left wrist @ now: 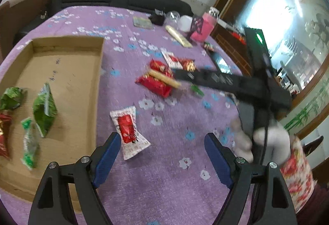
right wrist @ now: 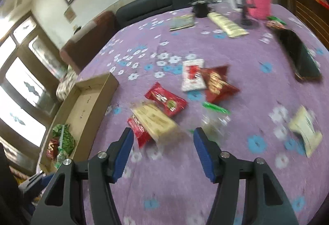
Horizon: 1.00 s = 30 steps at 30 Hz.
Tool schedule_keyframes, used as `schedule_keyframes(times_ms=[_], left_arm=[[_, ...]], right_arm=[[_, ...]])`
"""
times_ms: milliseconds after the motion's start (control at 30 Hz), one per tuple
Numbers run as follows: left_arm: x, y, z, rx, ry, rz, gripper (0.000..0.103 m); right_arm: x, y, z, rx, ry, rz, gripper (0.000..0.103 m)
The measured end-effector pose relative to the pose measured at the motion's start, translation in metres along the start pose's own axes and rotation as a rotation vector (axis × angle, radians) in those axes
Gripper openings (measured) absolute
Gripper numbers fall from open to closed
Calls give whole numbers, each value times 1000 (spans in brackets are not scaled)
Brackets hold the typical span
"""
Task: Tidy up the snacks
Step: 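Return the right tool to the table and grasp the cream wafer bar, then grasp the small red candy packet with the left tool while the right tool holds the wafer bar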
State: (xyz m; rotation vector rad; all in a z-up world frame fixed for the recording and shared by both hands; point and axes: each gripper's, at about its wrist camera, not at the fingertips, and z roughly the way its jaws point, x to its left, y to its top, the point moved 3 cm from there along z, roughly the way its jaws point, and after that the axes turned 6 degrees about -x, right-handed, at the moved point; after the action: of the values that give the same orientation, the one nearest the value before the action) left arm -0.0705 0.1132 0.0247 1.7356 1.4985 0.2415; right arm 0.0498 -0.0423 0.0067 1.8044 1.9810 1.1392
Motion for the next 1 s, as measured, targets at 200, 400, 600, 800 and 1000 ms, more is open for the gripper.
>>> schedule_keyframes(times_ms=[200, 400, 600, 800, 1000], left_arm=[[-2, -5, 13, 29, 23, 37, 86], [-4, 0, 22, 45, 22, 45, 86], [-7, 5, 31, 50, 39, 58, 86], [-8, 11, 41, 43, 83, 81, 86], [-13, 17, 47, 27, 76, 106, 66]], right_arm=[[14, 12, 40, 69, -9, -80, 60], [18, 5, 50, 111, 30, -69, 36], [9, -8, 30, 115, 57, -9, 9], [-14, -24, 14, 91, 59, 56, 9], [-30, -26, -4, 43, 100, 105, 9]])
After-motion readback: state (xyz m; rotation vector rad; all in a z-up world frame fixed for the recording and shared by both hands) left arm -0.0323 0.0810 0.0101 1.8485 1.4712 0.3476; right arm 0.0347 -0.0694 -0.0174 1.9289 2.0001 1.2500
